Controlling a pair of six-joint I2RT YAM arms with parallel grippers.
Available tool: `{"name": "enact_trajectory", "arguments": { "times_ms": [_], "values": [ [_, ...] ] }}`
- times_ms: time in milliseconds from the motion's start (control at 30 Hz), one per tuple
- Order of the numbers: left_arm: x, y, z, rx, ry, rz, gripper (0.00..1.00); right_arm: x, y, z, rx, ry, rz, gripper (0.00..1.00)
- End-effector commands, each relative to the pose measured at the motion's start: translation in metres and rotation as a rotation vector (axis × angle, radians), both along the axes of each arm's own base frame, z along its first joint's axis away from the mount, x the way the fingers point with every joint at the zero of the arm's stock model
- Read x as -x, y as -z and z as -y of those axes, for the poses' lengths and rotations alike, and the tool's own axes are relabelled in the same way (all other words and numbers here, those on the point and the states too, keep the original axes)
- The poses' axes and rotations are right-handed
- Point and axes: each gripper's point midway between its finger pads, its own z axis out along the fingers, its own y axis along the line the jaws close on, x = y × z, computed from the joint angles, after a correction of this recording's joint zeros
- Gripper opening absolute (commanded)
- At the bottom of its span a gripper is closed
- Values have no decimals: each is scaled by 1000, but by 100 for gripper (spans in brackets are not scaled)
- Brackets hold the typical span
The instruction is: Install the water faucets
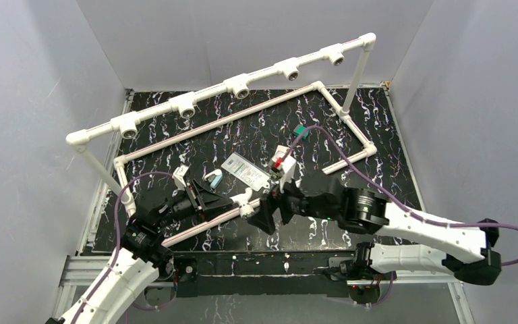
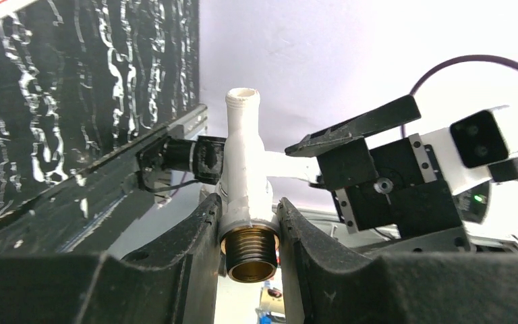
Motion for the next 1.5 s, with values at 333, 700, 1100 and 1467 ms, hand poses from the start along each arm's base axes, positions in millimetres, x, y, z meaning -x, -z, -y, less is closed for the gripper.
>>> {"name": "enact_trajectory", "arguments": {
  "times_ms": [333,700,1100,1467],
  "values": [
    [24,-101,12,341,212,83,0,42,-44,18,-145,-658,842,98],
    [43,-107,6,426,283,21,0,3,-83,11,-79,-566,1346,98],
    [48,-106,7,410,317,9,0,6,-103,-1,-74,-620,1618,90],
    [49,-105,9,394,341,2,0,18,-84,-25,42,-728,1890,73]
  ]
}}
